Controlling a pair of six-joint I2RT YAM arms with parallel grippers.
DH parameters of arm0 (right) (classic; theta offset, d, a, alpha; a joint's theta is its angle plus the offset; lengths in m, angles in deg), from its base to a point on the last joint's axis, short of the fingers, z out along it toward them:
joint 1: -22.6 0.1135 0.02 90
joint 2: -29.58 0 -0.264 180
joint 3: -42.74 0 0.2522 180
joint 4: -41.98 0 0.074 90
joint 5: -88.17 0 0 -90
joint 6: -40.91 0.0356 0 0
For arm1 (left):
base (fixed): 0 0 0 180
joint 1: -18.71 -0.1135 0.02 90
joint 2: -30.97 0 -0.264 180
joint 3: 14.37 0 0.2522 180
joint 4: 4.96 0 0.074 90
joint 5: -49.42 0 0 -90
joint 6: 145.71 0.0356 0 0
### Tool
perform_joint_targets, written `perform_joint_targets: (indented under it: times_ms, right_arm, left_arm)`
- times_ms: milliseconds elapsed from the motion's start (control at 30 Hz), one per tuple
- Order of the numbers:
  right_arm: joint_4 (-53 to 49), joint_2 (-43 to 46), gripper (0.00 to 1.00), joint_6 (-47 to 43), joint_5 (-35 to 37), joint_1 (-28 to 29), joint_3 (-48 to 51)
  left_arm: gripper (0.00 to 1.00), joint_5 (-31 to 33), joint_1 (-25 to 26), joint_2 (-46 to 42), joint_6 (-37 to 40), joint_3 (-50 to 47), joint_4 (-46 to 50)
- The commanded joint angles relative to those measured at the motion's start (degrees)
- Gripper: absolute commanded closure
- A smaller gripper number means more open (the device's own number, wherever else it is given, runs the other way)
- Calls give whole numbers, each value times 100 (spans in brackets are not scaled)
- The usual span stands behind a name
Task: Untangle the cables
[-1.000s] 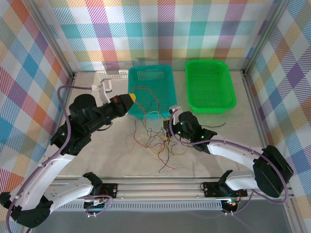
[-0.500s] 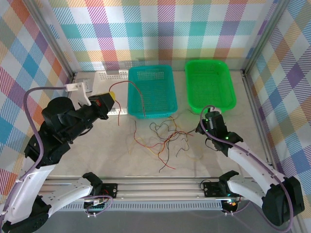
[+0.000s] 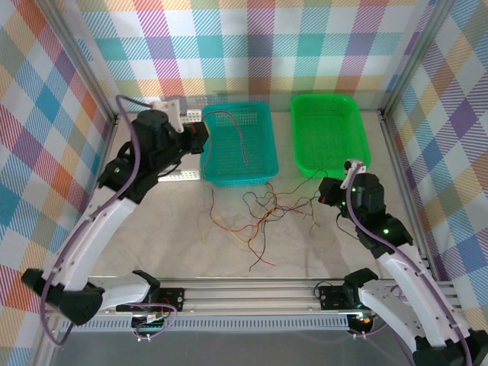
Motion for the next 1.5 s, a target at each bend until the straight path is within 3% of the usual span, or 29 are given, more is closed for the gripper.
perform_joint_targets:
  times_ms: [0, 400, 633, 1167, 1467]
  right_arm:
    - [-191, 163, 100, -342, -535, -6, -560]
    - [-349, 380, 100, -391, -1437, -5, -1036]
    - [-435, 548, 100, -428, -1685, -5, -1254]
    - [-448, 615, 100, -222, -2141, -12, -1782]
    - [-335, 552, 100, -174, -2137, -5, -1747]
  left_arm:
    - [100, -367, -195, 334, -53, 250, -801]
    - [100, -213, -369, 2171, -245, 1000, -1565]
    - [100, -108, -456, 3018, -508, 873, -1747]
    - [100, 7, -469, 4359, -680, 1017, -1385]
    - [63, -281, -469, 4417, -527, 1410, -1090]
